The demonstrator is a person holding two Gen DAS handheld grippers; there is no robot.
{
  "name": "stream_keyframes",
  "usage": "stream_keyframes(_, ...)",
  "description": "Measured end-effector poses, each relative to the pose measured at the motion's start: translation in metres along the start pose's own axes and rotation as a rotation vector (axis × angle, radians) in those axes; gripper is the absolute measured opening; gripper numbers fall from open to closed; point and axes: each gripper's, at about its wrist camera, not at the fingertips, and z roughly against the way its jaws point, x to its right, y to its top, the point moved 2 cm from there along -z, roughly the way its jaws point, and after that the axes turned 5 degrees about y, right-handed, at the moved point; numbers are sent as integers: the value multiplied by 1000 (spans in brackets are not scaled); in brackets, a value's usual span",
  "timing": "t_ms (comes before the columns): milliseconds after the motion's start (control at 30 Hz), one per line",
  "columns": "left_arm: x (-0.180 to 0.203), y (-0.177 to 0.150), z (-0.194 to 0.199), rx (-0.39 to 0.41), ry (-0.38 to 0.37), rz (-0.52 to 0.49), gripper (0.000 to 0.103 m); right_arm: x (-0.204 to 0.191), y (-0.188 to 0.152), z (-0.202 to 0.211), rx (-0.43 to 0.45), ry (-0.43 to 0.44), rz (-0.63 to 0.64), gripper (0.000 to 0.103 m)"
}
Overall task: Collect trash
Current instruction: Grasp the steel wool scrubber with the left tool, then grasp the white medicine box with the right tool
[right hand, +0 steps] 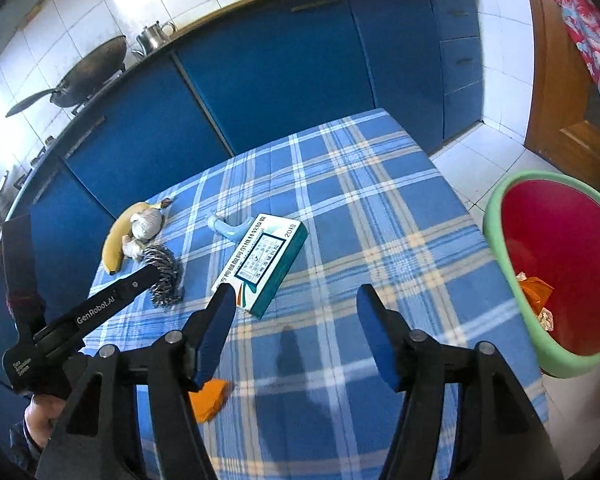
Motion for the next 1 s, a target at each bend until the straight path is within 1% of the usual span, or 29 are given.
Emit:
stream_keyframes(133,-7,-1,-16,-27,23,22,55,-6,6,-20,-31,-7,9,65)
stream_keyframes(233,-11,-1,-18,-6,31,16,55,-12,10,-31,-41,-7,21,66)
stream_keyframes(333,-15,-1,-20,-4,9,20,53,-18,12,-43,-51,-10,26,67)
stream_keyframes(367,-17,-1,-19,-5,-6,23,41,-20,13,-47,-55,-13,29,67)
stream_keyframes(400,-18,-1,-19,-10,-35,32,32,-22,13,-50,-58,-16,32,67)
stream_keyframes(433,-20,0,-19,-19,-51,42,31,-24,13,-54,-60,-19,36,68)
stream_keyframes(500,-23,-1,-18,-17,-59,53,28,-29,14,-60,-61,-30,46,71)
stream_keyframes(733,-32,0,-15,-9,-74,92,27,-42,15,-81,-85,-52,75,71)
stream_keyframes(867,-35,0,-17,-15,-76,108,27,-43,15,-96,-115,-86,74,71)
stream_keyframes(1000,-37,0,-17,-15,-77,115,27,-45,13,-99,-99,-119,111,71)
